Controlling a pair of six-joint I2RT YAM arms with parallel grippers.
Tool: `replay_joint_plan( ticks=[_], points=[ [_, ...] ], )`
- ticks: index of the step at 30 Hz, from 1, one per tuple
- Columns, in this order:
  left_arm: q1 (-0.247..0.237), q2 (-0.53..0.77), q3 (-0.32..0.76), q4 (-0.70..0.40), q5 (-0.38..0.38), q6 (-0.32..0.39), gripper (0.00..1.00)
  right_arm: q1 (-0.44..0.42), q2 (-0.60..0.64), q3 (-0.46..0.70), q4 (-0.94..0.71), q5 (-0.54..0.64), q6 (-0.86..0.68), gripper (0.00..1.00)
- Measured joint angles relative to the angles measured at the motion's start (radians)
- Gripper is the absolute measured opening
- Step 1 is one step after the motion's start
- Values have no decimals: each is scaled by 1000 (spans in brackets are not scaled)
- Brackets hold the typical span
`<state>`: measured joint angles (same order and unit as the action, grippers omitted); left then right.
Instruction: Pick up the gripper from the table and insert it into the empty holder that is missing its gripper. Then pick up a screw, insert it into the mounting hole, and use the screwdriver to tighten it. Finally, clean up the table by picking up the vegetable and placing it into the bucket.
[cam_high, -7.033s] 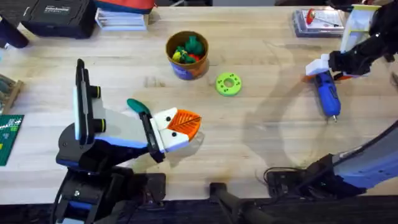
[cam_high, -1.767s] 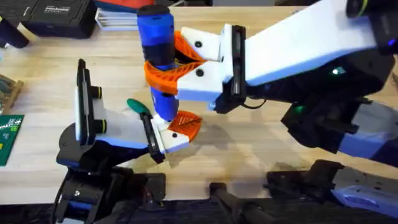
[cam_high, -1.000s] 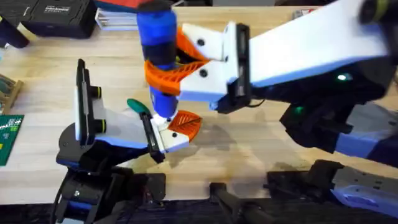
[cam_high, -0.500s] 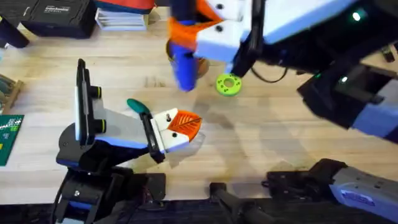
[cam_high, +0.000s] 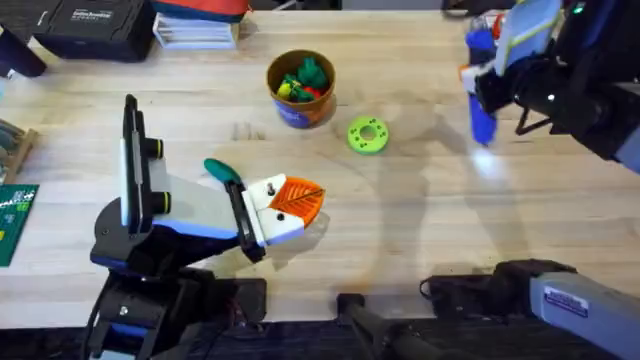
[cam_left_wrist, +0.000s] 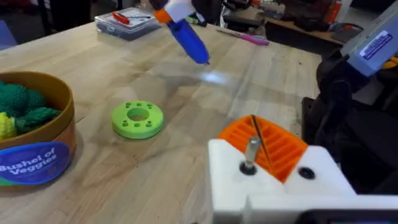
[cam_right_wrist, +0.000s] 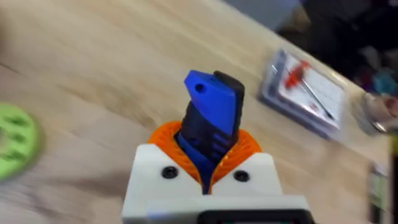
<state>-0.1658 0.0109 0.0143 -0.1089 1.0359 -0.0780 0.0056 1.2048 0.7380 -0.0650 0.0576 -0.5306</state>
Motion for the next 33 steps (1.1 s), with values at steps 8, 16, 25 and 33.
replay_joint_plan(
  ticks=[8,16,25,33],
  points=[
    [0,0,0,0,0,0,42,-11,166,0,-93,144,-185,114],
    [0,0,0,0,0,-2,202,19,244,1,-163,142,-230,615],
    [0,0,0,0,0,-5,954,62,207,13,-201,105,-146,992],
    [0,0,0,0,0,-4,982,64,75,76,-419,76,-6,994]
  ],
)
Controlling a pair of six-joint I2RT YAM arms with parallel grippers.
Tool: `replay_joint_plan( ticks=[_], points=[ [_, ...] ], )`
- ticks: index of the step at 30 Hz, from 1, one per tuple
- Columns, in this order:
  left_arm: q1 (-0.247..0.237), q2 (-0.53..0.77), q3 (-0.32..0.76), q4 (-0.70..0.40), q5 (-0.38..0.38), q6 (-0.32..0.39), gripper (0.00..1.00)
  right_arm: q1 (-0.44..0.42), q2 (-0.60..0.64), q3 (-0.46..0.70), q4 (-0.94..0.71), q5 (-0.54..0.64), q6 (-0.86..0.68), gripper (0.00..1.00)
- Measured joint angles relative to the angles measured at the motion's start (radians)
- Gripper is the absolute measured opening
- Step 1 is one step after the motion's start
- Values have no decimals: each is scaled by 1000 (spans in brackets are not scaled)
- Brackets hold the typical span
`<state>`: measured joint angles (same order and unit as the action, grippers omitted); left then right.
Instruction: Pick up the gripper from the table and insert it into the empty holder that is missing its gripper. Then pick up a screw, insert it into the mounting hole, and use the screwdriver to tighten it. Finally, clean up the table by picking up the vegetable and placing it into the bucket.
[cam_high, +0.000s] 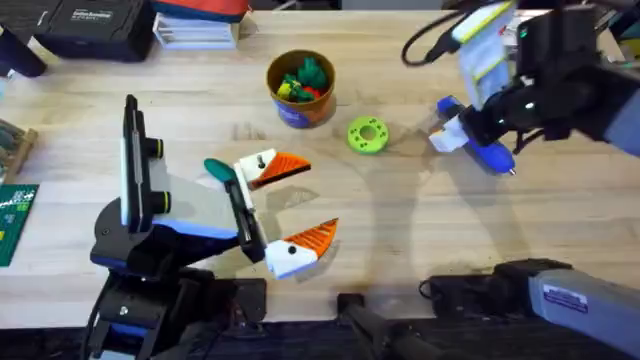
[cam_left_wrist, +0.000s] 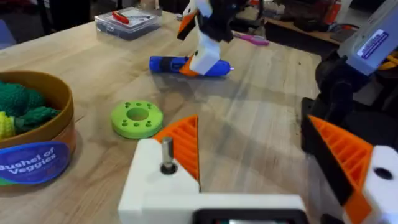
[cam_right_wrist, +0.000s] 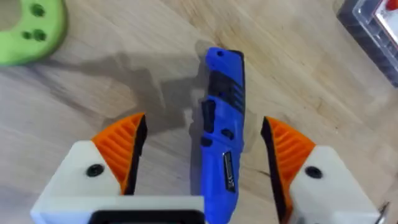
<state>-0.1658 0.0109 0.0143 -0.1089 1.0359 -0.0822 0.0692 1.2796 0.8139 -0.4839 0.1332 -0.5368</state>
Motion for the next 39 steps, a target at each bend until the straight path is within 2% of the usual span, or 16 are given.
replay_joint_plan(
  ticks=[6,8,10,14,18,22,29,32,34,39],
  points=[
    [0,0,-2,18,-8,-8,985,0,-83,94,-105,-86,101,994],
    [0,0,-1,50,-27,-45,986,0,-99,115,-120,-110,124,994],
    [0,0,9,38,-70,-98,986,1,-108,127,-127,-125,142,994],
    [0,0,101,-100,-192,-161,987,11,-111,135,-129,-139,161,994],
    [0,41,286,-306,-353,-178,986,22,-110,135,-118,-148,170,994],
    [0,181,476,-478,-507,-166,986,24,-111,135,-78,-150,171,994],
    [0,556,783,-787,-784,-110,986,24,-111,135,-24,-150,171,994],
    [0,696,863,-838,-845,-105,987,24,-111,135,-21,-150,171,994],
    [0,766,892,-853,-857,-105,988,24,-110,135,-20,-150,171,994],
    [0,878,901,-899,-887,-111,990,24,-111,135,-20,-150,171,994]
  ],
)
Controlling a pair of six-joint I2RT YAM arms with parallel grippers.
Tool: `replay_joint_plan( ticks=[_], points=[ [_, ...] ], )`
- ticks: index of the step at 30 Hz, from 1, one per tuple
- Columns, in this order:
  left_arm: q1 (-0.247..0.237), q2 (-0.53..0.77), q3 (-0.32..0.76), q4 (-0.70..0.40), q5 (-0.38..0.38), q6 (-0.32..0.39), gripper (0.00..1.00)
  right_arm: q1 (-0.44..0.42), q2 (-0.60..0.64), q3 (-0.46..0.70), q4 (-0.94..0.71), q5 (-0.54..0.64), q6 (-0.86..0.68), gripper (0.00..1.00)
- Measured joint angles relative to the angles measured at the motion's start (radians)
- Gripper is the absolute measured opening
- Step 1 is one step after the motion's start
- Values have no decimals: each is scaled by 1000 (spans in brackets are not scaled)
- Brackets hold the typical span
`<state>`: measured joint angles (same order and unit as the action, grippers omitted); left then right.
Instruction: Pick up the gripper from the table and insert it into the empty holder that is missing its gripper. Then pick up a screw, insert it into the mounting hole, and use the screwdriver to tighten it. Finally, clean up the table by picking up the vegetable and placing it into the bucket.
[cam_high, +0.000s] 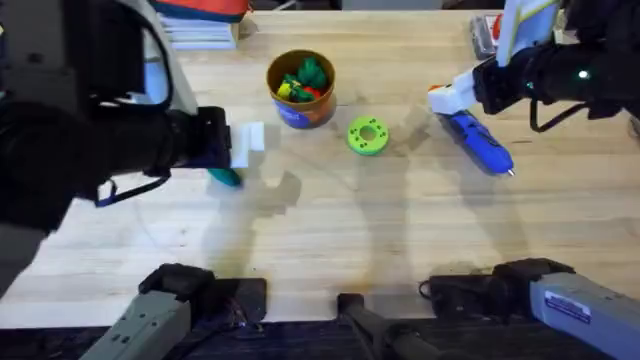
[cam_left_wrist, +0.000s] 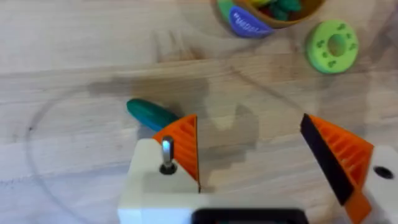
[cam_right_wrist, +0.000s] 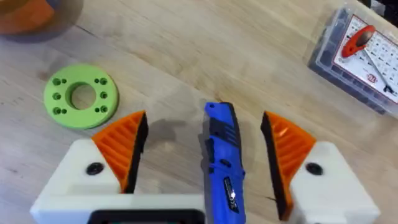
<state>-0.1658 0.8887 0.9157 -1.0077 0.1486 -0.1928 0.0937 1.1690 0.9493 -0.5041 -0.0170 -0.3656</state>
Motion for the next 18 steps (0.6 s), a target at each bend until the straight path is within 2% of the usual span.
replay_joint_plan(
  ticks=[2,4,10,15,18],
  points=[
    [1,31,0,1,-31,-32,989,0,0,0,0,0,0,994],
    [15,67,0,0,-68,-92,989,0,0,0,0,0,0,994],
    [90,192,0,-9,-121,-270,989,0,0,0,0,0,0,994],
    [114,283,0,-75,-176,-485,989,0,0,0,0,0,0,993],
    [114,347,0,-54,-196,-627,989,0,0,0,4,0,0,993]
  ],
)
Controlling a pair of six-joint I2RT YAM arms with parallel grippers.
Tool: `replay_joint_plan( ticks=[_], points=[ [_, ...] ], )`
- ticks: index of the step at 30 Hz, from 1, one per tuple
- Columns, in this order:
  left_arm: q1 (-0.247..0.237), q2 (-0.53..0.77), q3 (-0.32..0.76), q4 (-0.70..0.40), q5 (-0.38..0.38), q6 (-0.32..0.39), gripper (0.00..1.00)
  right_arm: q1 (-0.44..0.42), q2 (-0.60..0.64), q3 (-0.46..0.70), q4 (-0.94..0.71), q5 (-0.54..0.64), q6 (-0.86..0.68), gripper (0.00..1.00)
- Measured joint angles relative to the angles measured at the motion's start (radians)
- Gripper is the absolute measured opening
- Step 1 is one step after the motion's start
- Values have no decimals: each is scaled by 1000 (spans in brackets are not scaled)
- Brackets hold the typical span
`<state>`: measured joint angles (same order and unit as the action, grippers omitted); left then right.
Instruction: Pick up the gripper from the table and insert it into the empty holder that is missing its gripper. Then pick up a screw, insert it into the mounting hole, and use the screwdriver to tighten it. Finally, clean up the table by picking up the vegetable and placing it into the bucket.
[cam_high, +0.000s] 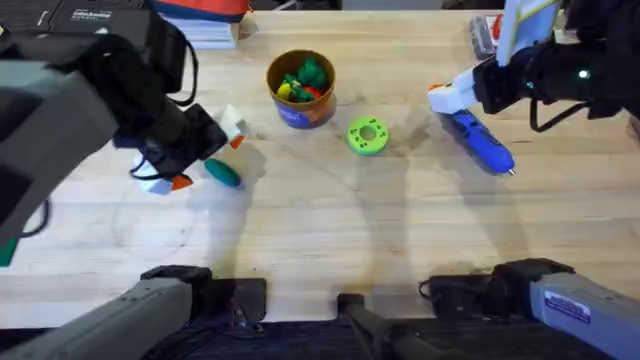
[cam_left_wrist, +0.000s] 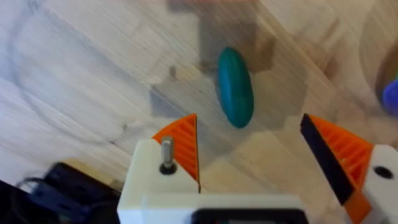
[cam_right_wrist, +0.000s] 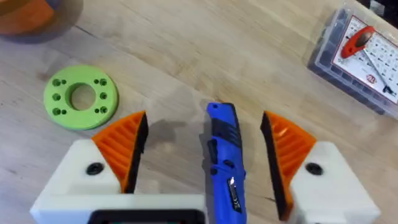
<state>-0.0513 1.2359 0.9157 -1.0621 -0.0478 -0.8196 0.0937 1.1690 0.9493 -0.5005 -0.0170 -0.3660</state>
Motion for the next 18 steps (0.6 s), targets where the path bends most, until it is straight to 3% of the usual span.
replay_joint_plan(
  ticks=[5,11,12,13,16,17,18],
  points=[
    [0,142,0,41,0,-138,988,0,0,0,14,0,0,994],
    [0,269,0,83,-1,-189,964,0,0,0,18,0,0,992],
    [0,278,0,90,-1,-193,881,0,0,0,18,0,0,992],
    [0,284,0,93,-1,-199,731,0,0,0,18,0,0,992],
    [3,285,2,89,-1,-203,248,0,0,0,20,0,0,994],
    [10,283,28,66,1,-203,18,0,0,0,26,0,0,994],
    [12,283,38,59,2,-202,21,0,0,0,30,0,0,994]
  ],
)
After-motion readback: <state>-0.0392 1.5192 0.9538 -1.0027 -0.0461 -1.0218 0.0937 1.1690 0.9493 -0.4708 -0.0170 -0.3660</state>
